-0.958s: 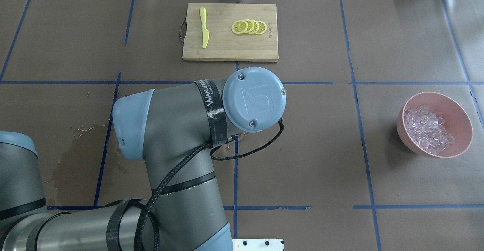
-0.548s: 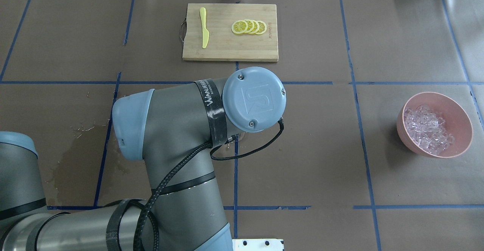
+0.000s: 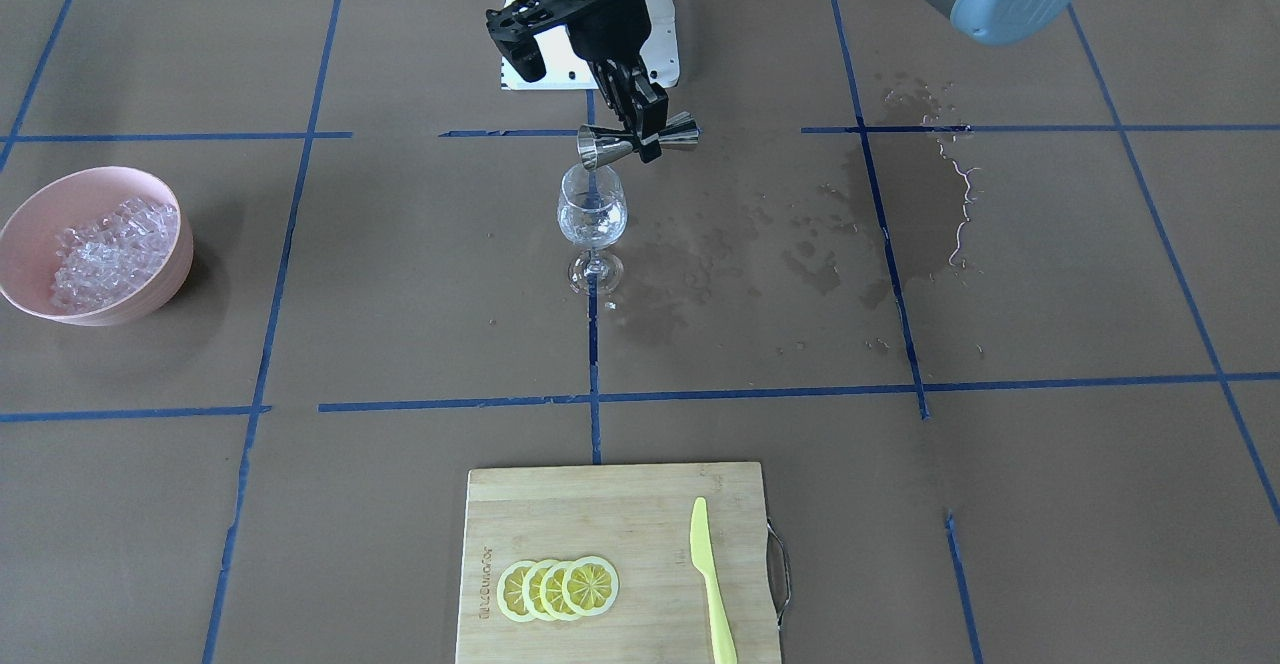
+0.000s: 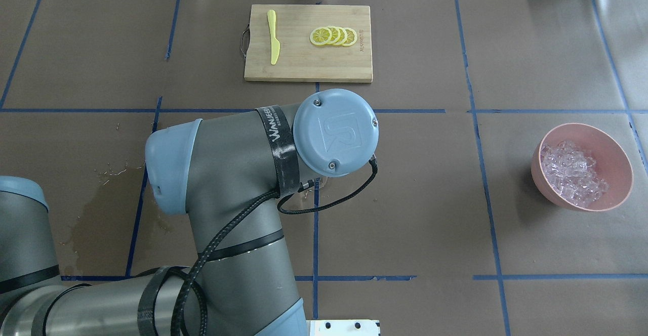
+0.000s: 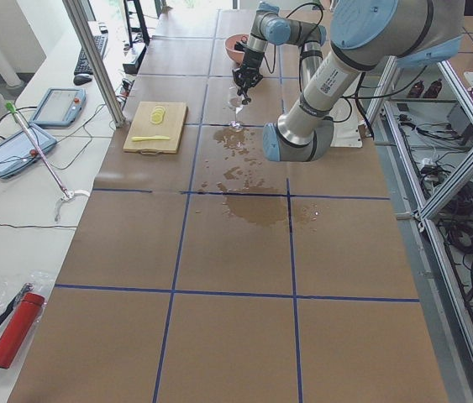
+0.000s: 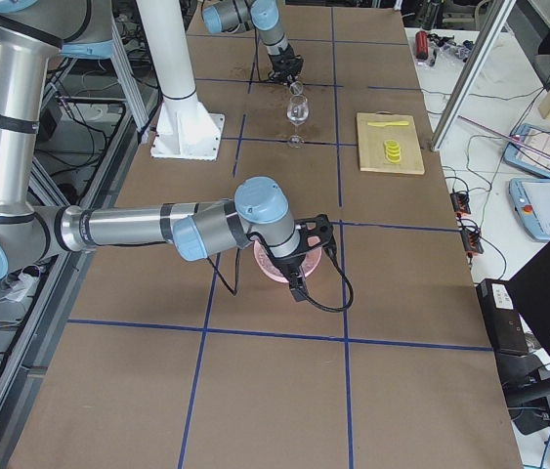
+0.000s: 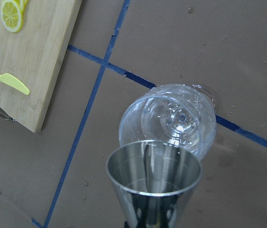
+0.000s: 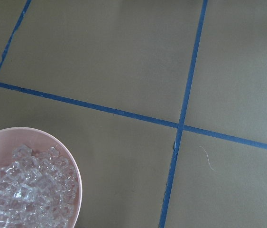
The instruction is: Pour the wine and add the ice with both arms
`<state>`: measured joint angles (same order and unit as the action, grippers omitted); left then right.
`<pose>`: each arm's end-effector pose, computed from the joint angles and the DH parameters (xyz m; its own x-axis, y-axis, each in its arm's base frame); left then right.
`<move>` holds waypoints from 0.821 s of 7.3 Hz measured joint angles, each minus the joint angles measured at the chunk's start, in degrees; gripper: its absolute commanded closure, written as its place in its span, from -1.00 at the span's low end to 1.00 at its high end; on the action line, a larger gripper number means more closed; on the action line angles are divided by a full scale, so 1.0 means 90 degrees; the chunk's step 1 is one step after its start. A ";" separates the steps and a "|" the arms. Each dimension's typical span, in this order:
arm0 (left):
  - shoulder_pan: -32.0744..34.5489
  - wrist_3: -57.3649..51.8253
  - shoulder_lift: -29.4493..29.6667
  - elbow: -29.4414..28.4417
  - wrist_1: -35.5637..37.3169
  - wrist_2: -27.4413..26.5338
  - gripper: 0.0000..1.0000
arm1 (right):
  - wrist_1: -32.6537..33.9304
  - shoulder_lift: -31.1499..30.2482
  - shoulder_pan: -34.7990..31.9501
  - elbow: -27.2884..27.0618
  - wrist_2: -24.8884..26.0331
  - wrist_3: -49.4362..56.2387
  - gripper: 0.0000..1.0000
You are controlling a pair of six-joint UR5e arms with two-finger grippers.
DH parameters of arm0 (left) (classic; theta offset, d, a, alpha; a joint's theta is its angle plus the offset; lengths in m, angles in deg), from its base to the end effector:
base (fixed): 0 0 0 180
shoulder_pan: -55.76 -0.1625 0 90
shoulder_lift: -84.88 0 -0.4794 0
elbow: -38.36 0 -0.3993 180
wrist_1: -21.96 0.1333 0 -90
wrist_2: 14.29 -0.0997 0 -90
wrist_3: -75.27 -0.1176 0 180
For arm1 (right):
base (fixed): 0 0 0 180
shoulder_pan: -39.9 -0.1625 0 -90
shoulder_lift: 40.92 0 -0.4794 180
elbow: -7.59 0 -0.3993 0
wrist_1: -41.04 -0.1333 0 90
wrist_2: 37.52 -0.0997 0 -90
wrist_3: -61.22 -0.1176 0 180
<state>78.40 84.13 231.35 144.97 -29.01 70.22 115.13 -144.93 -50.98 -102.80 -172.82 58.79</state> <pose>0.5572 -0.3890 0.0865 0.5452 0.8382 -0.0079 -0.6889 0.4535 0.5654 0.0559 -0.4036 0.6220 0.7062 -0.2193 0.6732 -0.0442 0.9353 0.3511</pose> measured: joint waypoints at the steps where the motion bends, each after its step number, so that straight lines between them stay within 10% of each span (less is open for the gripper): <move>1: 0.0014 -0.0004 -0.0083 0.0234 -0.0024 0.0006 1.00 | 0.0000 0.0003 0.0000 0.0001 0.0000 -0.0002 -1.00; 6: 0.0812 0.0004 -0.1788 0.1706 -0.2176 0.0033 1.00 | 0.0000 0.0004 0.0000 0.0008 -0.0006 -0.0006 -1.00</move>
<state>85.71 84.16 215.26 160.33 -48.60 70.52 115.13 -144.89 -50.98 -102.73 -172.87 58.74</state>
